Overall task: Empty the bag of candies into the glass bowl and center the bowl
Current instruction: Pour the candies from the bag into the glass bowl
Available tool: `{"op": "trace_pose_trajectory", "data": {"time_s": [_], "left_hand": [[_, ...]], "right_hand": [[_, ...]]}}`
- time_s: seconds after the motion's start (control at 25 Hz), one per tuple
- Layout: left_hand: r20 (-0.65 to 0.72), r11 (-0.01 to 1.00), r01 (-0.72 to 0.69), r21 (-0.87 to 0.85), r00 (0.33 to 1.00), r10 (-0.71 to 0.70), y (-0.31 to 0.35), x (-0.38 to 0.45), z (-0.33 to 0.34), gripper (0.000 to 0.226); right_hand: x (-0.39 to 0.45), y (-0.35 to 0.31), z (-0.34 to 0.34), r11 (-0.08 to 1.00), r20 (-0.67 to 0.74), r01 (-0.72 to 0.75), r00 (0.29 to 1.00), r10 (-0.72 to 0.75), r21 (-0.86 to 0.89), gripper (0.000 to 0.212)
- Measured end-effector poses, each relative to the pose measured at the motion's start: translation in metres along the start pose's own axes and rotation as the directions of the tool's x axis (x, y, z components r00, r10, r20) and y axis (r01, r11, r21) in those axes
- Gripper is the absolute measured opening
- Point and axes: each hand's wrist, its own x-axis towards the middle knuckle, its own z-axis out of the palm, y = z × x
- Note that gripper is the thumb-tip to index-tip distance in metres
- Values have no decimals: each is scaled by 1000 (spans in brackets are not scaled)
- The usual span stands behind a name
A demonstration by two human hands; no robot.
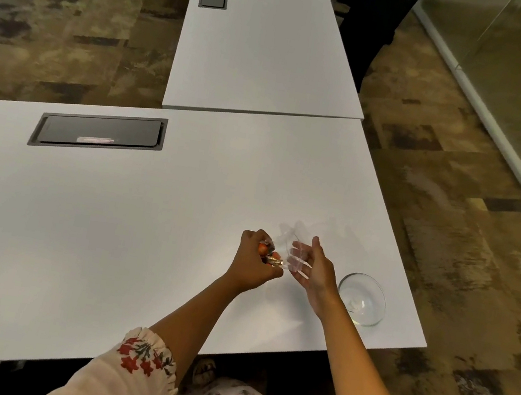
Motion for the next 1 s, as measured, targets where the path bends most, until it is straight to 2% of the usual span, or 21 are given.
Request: {"op": "trace_pose_trajectory", "data": {"time_s": [0.16, 0.28, 0.44, 0.52, 0.64, 0.8, 0.88, 0.92, 1.0], "left_hand": [[104, 990, -79, 119, 992, 67, 7, 7, 27, 49], [171, 969, -132, 208, 980, 97, 15, 9, 50, 51], [238, 965, -152, 215, 966, 99, 30, 9, 86, 59], [263, 977, -95, 189, 964, 43, 38, 10, 104, 68], [314, 991, 106, 86, 941, -128, 45, 13, 122, 88], [304, 952, 293, -93, 919, -253, 46, 19, 136, 97], [268, 851, 462, -249, 877, -398, 45, 22, 142, 87], [255, 808, 504, -305, 861, -440, 45, 23, 145, 70], [228, 799, 512, -315, 858, -460, 46, 22, 147, 22]], "right_hand": [[4, 4, -31, 978, 11, -57, 998, 56, 202, 59], [8, 6, -53, 977, -22, -46, 998, 51, 210, 62], [12, 8, -86, 987, -112, -47, 992, 65, 154, 51], [12, 10, -103, 989, -111, -74, 990, 89, 128, 44], [14, 15, -125, 997, -110, -65, 991, 70, 44, 37], [20, 17, -145, 998, -144, -19, 989, 27, 58, 33], [23, 17, -152, 998, -139, -10, 990, 18, 62, 31], [25, 18, -155, 998, -140, -7, 990, 16, 61, 31], [27, 20, -159, 999, -152, -3, 988, 9, 46, 31]]}}
